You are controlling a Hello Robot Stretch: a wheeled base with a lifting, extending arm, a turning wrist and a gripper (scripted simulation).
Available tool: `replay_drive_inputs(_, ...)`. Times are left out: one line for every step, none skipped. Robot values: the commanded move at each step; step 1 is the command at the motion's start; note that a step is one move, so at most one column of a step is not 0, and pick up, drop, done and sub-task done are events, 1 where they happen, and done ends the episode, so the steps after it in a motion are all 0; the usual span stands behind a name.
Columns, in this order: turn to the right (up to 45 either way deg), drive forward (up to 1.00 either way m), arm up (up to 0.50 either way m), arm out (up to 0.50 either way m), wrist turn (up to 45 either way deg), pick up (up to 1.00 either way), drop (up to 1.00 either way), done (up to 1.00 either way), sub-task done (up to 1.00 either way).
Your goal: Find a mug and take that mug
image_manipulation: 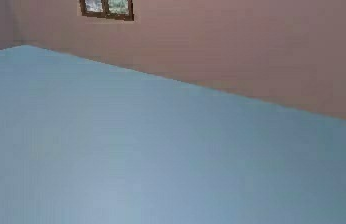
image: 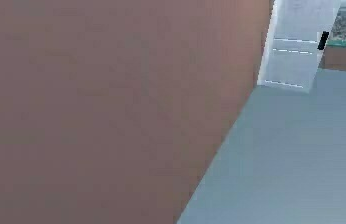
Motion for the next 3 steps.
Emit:
replay_drive_inputs(45.0, 0.0, 0.0, 0.0, 0.0, 0.0, 0.0, 0.0, 0.0)
replay_drive_inputs(45.0, 0.0, 0.0, 0.0, 0.0, 0.0, 0.0, 0.0, 0.0)
replay_drive_inputs(30.0, 0.0, 0.0, 0.0, 0.0, 0.0, 0.0, 0.0, 0.0)
